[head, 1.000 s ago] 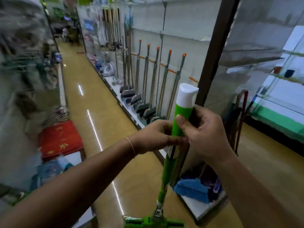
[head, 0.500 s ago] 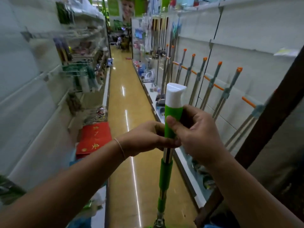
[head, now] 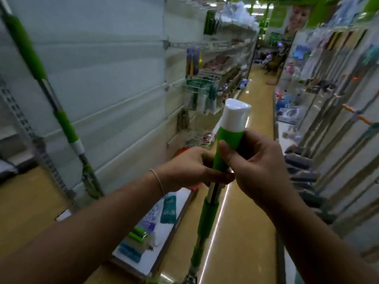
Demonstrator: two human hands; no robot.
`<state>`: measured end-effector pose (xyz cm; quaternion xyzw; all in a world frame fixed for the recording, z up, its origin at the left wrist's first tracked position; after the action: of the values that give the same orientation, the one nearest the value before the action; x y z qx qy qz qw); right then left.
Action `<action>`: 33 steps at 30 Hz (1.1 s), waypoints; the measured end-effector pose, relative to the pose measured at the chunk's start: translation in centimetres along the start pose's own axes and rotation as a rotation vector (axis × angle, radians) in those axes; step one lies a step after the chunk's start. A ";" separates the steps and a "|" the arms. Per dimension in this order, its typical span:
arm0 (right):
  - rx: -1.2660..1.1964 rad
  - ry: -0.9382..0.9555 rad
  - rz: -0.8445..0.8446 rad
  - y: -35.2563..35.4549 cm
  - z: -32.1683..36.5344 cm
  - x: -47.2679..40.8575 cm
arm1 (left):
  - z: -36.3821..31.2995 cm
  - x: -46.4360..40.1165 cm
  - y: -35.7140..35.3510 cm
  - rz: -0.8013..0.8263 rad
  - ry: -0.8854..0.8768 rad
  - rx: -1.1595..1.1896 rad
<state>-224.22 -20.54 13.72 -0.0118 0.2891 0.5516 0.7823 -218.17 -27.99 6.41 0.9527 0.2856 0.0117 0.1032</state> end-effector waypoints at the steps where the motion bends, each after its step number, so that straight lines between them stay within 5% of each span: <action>1: -0.017 0.023 0.035 -0.2 0.1 -0.9 | -0.3 0.1 0.6 -0.048 -0.002 0.018; 16: -0.310 0.184 0.266 -10.3 7.2 -8.8 | -5.5 9.6 12.2 -0.669 -0.025 0.100; 33: -0.557 0.191 0.307 -19.8 16.0 -14.5 | -11.8 17.6 22.5 -0.975 -0.136 -0.069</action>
<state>-203.23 -35.34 27.87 -0.2334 0.1976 0.7173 0.6260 -192.25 -34.46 21.84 0.7028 0.6903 -0.0906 0.1466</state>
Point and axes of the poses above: each hand's wrist, its own x-axis away from the middle knuckle, its own y-axis out of the back of the hand, z = x × y, the point moved 10 cm from there along -x, towards the middle knuckle, and after that the axes turned 4 degrees about x, right-handed, at the moved point
